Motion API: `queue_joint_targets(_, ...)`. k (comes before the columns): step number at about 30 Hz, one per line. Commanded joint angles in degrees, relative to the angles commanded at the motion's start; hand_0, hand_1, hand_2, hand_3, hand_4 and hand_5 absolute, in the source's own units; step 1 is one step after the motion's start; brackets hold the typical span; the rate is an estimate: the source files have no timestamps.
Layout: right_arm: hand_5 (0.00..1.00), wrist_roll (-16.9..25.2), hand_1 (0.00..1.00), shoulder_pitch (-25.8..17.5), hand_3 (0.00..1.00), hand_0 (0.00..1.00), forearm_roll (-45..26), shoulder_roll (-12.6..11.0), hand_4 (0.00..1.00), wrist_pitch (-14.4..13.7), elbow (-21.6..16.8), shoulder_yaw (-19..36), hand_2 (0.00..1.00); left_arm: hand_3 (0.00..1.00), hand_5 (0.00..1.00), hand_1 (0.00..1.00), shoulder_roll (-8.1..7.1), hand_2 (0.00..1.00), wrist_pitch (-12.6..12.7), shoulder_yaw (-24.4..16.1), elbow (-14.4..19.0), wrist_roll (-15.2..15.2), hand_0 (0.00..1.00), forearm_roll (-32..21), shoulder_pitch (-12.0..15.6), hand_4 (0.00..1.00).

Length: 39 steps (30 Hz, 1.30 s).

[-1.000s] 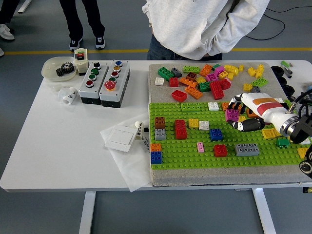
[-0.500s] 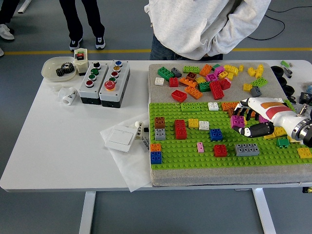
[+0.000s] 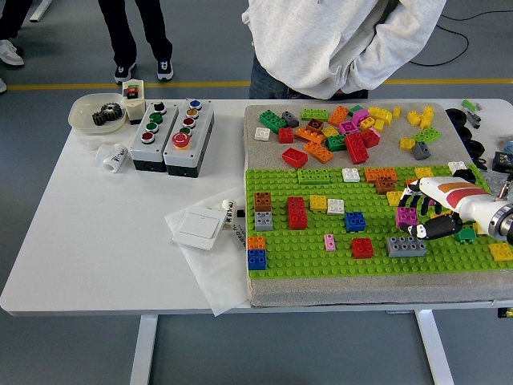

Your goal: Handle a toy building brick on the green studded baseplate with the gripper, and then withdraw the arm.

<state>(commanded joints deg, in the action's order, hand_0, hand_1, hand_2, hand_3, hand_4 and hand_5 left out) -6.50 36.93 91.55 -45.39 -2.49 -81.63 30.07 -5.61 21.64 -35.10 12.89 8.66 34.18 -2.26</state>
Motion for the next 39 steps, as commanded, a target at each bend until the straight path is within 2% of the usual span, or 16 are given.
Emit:
queue_joint_targets(15, 0.262, 2.88, 0.452, -3.34, 0.48, 0.387, -1.28, -3.1, 0.762, 0.08, -0.74, 0.02, 0.512, 0.616, 0.625, 0.754, 0.05, 0.804, -0.07, -0.37, -0.04, 0.21, 0.743, 0.55, 0.05, 0.649)
queue_joint_targets(27, 0.273, 4.64, 0.454, -3.45, 0.481, 0.388, -1.84, -1.82, 0.769, -1.27, -0.1, -1.09, 0.514, 0.616, 0.628, 0.754, 0.22, 0.804, -0.05, -0.7, -0.02, 0.47, 0.743, 1.01, 0.19, 0.648)
queue_joint_targets(39, 0.283, 5.04, 0.456, -2.63, 0.482, 0.384, -2.1, -1.52, 0.774, -0.73, 1.31, -1.92, 0.516, 0.616, 0.628, 0.755, 0.27, 0.805, -0.03, -0.91, 0.04, 0.65, 0.743, 1.43, 0.29, 0.646)
